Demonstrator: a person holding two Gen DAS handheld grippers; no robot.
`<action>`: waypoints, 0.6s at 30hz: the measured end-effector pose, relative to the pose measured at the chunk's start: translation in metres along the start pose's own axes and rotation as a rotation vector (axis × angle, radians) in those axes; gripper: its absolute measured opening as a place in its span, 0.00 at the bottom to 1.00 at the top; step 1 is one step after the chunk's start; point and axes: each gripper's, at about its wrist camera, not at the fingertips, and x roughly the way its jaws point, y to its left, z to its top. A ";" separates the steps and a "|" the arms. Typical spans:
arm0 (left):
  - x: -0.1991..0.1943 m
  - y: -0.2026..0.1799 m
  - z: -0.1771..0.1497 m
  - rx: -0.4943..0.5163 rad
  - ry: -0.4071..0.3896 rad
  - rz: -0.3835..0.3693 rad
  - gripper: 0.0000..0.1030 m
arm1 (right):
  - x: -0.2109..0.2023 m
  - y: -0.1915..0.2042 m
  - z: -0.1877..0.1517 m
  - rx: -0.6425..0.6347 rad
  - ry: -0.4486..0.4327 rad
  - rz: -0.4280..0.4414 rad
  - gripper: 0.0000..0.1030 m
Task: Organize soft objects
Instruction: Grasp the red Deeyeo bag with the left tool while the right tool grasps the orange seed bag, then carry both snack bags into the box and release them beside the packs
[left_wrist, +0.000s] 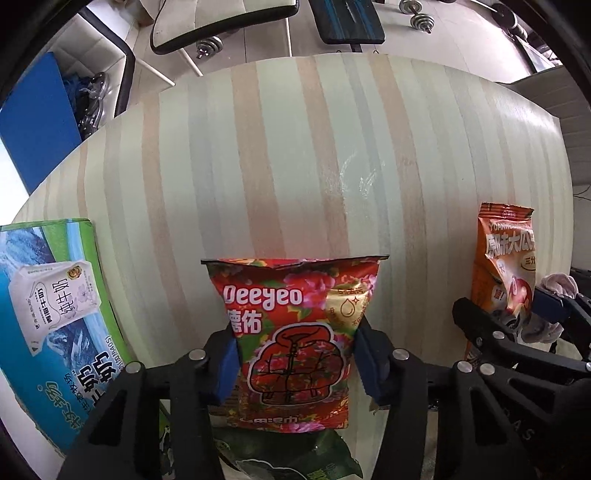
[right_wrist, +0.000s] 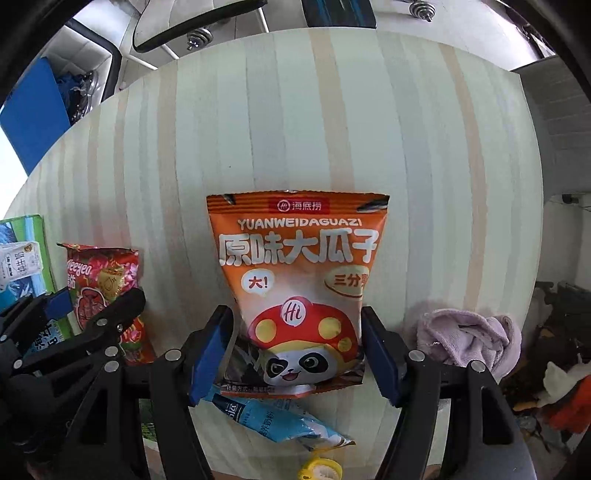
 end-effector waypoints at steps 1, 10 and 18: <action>0.000 0.000 -0.002 -0.001 -0.003 0.001 0.48 | 0.000 0.004 -0.002 -0.007 -0.005 -0.022 0.68; -0.027 -0.007 -0.018 -0.012 -0.057 -0.008 0.43 | -0.009 0.032 -0.019 -0.007 -0.054 -0.060 0.47; -0.099 0.010 -0.035 -0.036 -0.182 -0.116 0.43 | -0.060 0.010 -0.041 0.008 -0.129 -0.004 0.46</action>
